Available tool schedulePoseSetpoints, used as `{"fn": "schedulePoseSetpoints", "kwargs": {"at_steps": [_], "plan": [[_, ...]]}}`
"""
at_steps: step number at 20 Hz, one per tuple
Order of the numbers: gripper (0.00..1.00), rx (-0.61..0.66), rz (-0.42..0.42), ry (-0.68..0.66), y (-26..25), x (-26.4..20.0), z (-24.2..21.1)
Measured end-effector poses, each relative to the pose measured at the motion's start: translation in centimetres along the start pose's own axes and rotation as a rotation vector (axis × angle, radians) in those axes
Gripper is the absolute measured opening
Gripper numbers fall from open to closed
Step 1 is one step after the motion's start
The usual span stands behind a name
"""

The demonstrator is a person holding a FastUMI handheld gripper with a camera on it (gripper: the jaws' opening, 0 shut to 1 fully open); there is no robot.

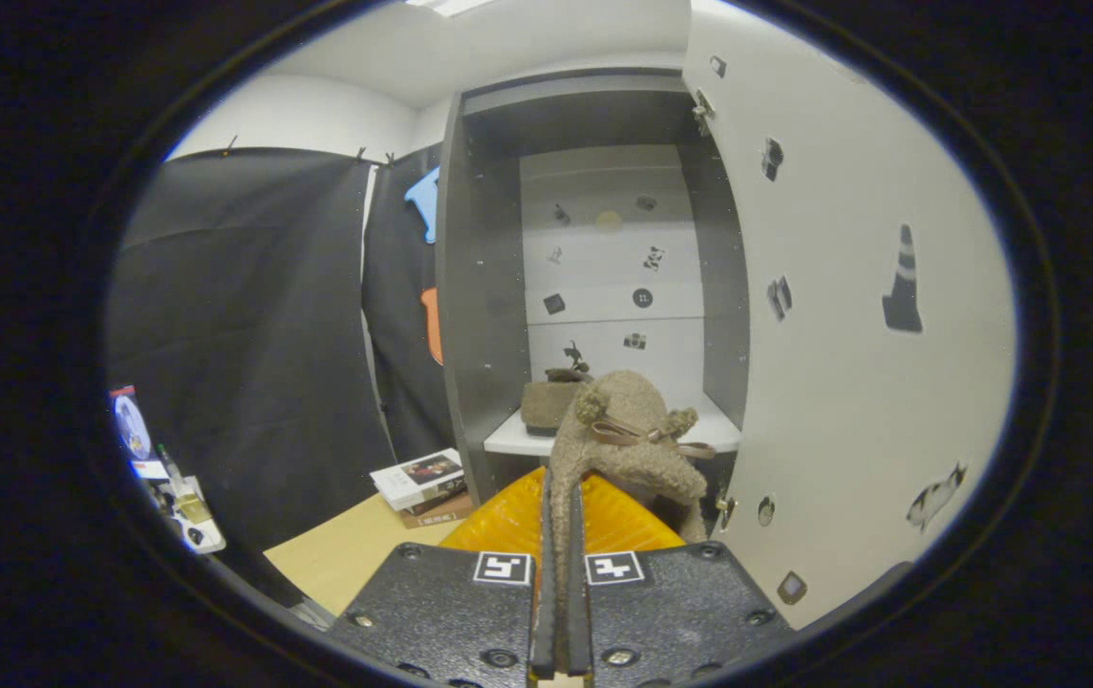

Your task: Open the shoe cabinet door, grab the shoes and put them into the shoe cabinet, then close the shoe cabinet door.

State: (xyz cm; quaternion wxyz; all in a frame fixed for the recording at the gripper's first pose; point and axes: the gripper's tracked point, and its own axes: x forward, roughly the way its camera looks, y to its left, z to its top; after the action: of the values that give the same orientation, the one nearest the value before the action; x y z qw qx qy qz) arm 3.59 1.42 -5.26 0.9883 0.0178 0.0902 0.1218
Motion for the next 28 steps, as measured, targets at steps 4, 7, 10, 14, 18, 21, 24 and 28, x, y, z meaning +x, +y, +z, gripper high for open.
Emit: {"fn": "schedulePoseSetpoints", "kwargs": {"at_steps": [4,7,10,14,18,21,24,28], "plan": [[0.08,0.000,-0.022,0.002,-0.5,2.5,5.0],[0.08,-0.027,-0.056,-0.003,-0.9,5.0,7.8],[0.08,-0.049,-0.101,-0.002,-1.3,7.9,9.3],[0.08,-0.064,-0.132,0.039,-1.7,13.1,9.7],[0.08,-0.083,-0.172,0.094,-3.0,19.2,8.7],[0.08,-0.099,-0.225,0.162,-5.6,23.9,7.1],[0.08,-0.135,-0.270,0.223,-8.6,27.7,5.3],[0.08,-0.162,-0.265,0.309,-10.9,31.5,3.3]]}}
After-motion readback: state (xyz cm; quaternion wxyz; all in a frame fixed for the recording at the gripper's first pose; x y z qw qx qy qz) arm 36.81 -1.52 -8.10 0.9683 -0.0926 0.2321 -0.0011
